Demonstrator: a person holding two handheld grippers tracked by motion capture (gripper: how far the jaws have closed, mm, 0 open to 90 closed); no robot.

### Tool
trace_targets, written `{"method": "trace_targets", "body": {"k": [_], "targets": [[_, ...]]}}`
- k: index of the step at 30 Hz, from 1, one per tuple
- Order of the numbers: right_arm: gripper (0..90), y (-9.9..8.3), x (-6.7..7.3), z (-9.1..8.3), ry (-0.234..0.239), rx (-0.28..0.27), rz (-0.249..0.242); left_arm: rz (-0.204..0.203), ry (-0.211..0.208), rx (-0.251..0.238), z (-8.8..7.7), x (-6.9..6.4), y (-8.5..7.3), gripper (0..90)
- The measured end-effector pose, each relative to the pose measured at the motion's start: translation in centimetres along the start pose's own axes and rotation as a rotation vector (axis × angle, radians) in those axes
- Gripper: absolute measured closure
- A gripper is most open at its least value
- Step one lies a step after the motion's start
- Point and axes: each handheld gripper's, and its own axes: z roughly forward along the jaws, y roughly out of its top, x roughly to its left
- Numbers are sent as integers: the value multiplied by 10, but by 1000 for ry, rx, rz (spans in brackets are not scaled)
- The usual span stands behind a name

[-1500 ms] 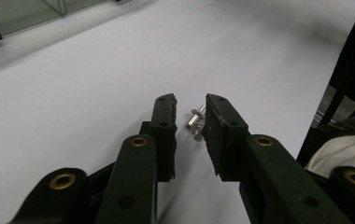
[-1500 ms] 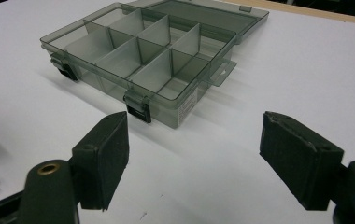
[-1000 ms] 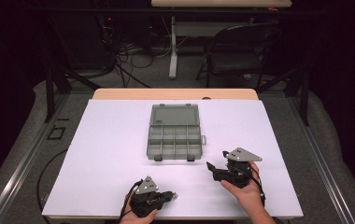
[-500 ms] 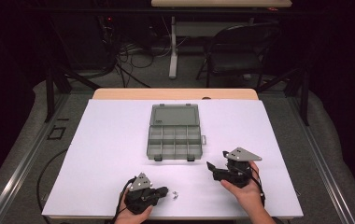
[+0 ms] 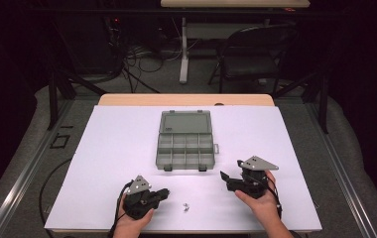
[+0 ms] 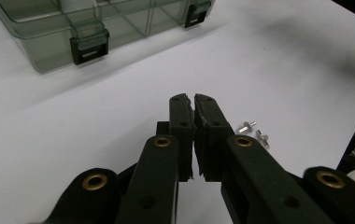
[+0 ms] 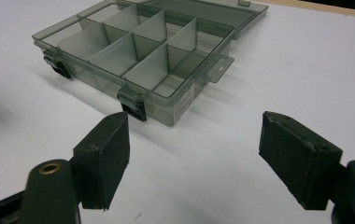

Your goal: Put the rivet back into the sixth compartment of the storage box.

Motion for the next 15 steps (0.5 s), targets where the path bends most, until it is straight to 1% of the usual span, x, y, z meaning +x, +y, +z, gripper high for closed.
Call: {"method": "trace_targets", "body": {"k": [3,7,9,10,11,13,15], "targets": [[241,0,0,1,0,1,-7,3,10,-7,1,3,5,865],[241,0,-1,2,3,3,-9,-10,23,-12,4,7,16,865],[241,0,-2,2,3,1,-7,-2,28,-12,5,8,23,866],[241,0,-2,2,2,3,-6,8,31,-12,6,8,28,865],[241,-1,-2,2,2,6,-3,6,34,-13,6,8,32,865],[241,-1,-2,3,2,10,-2,26,43,-11,8,10,42,865],[241,-1,-2,3,2,7,-3,25,47,-11,10,11,51,865]]}}
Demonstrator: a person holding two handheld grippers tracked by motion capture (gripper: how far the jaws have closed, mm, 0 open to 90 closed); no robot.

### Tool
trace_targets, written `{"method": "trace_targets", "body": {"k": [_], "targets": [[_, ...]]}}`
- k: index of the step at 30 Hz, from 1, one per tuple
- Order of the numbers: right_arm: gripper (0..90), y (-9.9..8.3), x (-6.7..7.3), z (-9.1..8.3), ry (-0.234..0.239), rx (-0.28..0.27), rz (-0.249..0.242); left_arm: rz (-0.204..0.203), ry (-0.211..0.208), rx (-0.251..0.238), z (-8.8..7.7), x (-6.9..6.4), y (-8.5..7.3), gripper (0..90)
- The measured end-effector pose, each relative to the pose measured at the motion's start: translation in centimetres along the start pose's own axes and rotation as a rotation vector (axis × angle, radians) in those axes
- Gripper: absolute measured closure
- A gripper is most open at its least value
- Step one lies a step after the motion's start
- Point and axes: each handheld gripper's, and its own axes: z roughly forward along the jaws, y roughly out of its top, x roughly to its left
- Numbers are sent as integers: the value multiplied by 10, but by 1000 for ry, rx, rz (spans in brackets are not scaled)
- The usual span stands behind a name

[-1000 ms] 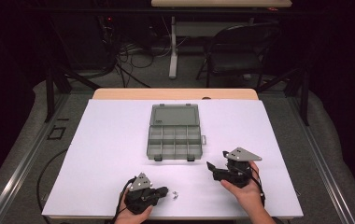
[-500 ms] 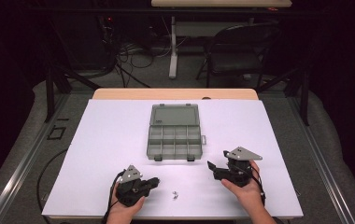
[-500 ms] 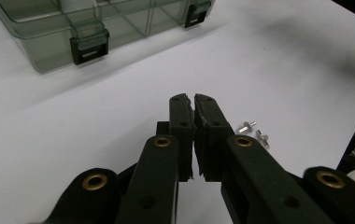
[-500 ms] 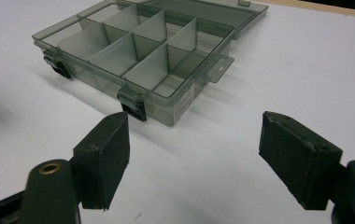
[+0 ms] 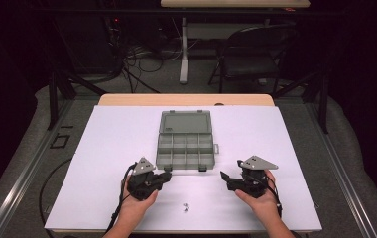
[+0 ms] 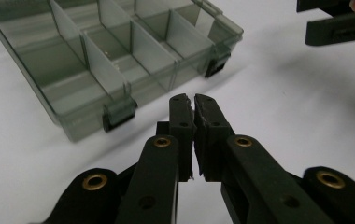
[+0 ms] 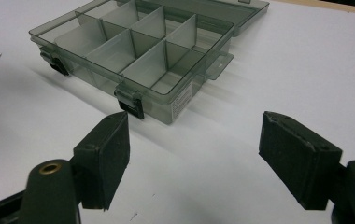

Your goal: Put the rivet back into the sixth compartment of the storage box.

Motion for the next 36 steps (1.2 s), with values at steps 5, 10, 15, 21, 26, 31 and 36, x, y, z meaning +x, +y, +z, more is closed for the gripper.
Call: {"method": "trace_targets", "body": {"k": [5,10,15,21,26,31,36], "targets": [[241,0,0,0,0,0,2,-11,8,8,6,6,15,865],[241,0,0,0,2,2,0,-15,16,19,12,11,22,865],[241,0,0,0,2,0,0,-25,34,23,21,18,30,865],[241,0,-1,0,-1,-4,1,-36,47,42,34,24,38,865],[242,0,-2,-1,-1,-5,0,-47,53,53,42,27,40,865],[242,0,-1,-1,1,-4,-4,-44,61,54,45,28,41,865],[242,0,-1,-1,2,-4,-4,-38,64,61,47,28,41,865]]}}
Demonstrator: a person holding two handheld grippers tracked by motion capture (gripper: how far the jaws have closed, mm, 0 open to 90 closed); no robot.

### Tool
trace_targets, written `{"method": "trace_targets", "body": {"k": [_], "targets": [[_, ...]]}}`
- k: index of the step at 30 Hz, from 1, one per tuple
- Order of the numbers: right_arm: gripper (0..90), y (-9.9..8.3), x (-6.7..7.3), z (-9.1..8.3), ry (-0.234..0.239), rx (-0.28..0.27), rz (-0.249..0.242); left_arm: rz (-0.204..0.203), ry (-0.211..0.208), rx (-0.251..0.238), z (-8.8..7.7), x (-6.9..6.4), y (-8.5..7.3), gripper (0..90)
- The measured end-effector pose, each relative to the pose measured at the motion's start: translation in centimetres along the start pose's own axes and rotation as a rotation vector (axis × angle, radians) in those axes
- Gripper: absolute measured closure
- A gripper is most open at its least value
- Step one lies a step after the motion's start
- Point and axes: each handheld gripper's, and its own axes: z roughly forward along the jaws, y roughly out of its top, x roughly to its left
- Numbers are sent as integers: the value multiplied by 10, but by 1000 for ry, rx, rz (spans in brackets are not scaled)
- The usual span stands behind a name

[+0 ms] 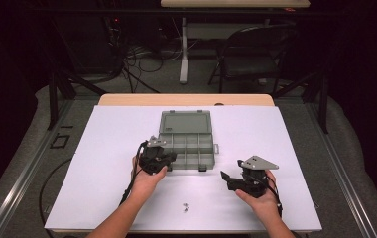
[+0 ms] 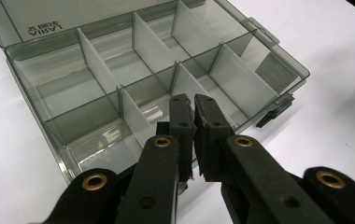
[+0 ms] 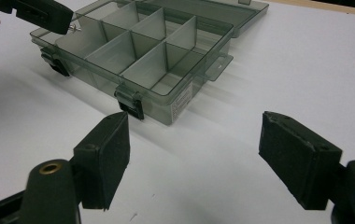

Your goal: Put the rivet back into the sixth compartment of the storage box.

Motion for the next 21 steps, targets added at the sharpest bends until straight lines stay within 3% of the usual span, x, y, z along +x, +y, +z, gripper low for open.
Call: {"method": "trace_targets", "body": {"k": [21], "targets": [[242,0,0,0,2,-3,5,11,21,11,5,-1,-1,858]]}}
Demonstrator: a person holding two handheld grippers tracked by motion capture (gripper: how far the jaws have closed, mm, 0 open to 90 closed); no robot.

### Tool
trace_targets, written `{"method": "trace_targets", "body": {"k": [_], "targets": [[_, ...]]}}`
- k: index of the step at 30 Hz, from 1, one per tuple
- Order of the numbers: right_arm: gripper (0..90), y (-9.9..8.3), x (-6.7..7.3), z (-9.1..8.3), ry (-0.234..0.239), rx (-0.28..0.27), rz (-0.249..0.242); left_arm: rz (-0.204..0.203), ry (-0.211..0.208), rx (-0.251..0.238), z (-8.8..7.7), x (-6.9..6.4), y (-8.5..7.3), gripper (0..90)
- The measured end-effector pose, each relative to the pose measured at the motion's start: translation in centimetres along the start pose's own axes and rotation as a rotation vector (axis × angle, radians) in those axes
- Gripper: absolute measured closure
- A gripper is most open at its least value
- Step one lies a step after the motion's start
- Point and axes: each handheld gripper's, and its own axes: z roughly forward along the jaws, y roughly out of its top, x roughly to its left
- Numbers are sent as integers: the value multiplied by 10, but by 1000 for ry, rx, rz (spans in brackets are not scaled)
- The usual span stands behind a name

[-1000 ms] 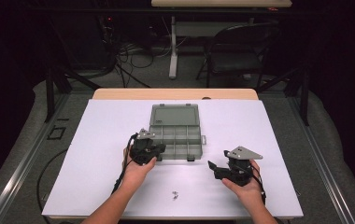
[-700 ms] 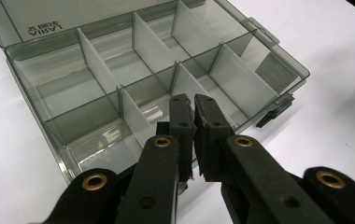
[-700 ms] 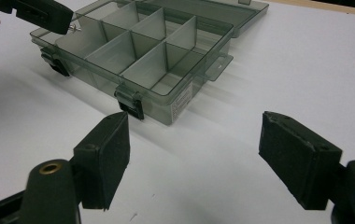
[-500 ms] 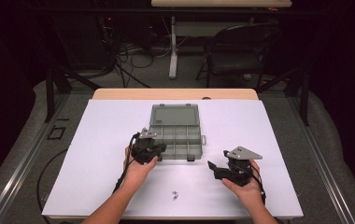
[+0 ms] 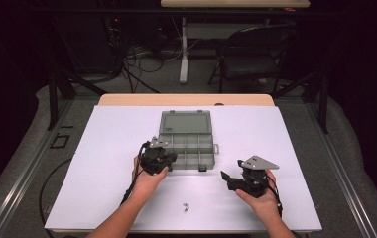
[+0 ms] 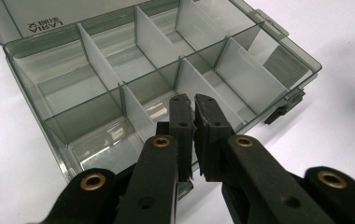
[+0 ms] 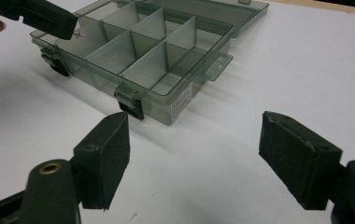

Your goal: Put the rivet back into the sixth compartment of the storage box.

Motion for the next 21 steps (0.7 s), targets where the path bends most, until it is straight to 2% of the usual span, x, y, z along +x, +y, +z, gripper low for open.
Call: {"method": "trace_targets", "body": {"k": [7,15,18,21], "targets": [[242,0,0,0,-1,2,1,-2,-4,-8,0,1,0,766],[242,0,0,0,0,2,1,5,-24,-46,-6,1,0,525],[242,0,0,0,-1,0,-2,14,-28,-75,-10,1,-1,463],[242,0,0,0,0,2,-3,18,-27,-80,-14,1,-4,426]]}}
